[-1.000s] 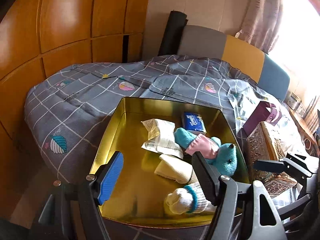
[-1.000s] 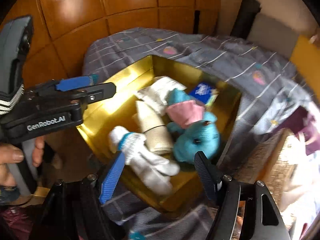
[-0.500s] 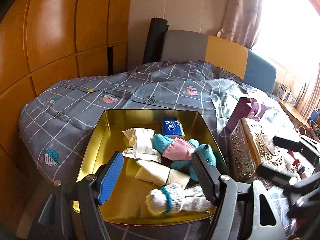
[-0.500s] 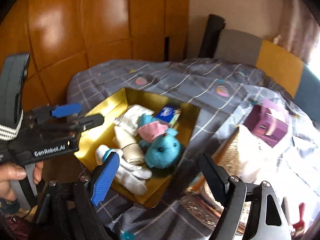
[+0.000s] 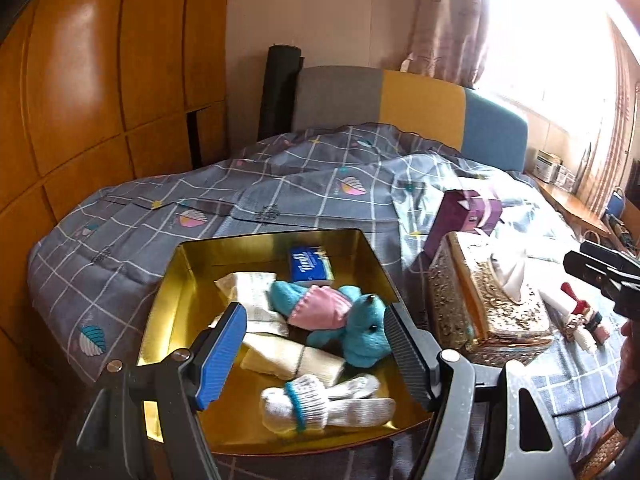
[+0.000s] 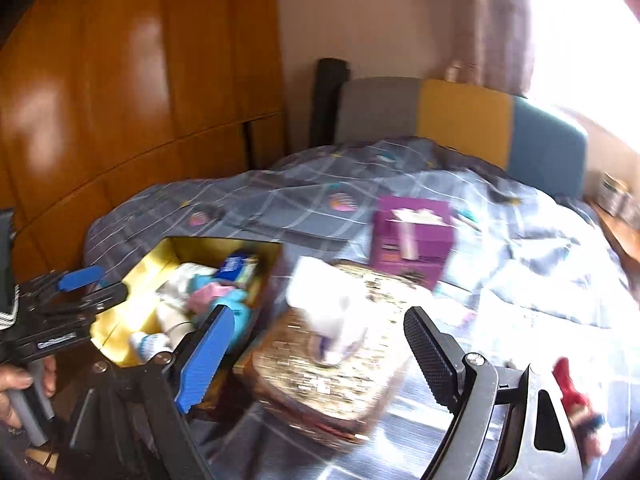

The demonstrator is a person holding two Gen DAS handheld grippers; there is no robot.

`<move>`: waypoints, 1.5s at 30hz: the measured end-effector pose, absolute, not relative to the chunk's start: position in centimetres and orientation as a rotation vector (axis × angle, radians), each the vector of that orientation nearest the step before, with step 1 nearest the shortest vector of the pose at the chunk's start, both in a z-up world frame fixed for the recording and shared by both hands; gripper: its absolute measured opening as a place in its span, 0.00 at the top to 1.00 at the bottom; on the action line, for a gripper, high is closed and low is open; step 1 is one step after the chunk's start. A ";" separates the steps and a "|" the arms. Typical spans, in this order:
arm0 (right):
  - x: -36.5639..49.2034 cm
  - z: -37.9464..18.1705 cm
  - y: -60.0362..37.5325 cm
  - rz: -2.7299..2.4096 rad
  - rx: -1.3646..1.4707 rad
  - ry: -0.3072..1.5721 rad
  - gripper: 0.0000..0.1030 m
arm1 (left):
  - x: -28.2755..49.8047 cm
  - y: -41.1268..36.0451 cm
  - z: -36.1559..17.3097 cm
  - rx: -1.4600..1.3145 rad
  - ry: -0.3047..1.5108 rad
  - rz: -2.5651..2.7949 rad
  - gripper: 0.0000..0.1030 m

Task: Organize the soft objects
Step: 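Move both tools back to the remaining items on the bed, then lower the left tool onto the white rectangular sponge and grasp it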

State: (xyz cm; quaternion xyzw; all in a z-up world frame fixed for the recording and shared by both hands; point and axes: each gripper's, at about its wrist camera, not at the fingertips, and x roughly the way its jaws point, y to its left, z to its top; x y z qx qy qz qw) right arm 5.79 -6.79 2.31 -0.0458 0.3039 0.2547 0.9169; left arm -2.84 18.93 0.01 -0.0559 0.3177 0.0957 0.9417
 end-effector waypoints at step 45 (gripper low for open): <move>9.9 -6.6 -43.2 -0.374 0.644 0.780 0.15 | 3.5 -11.2 3.3 0.132 0.802 -0.630 0.30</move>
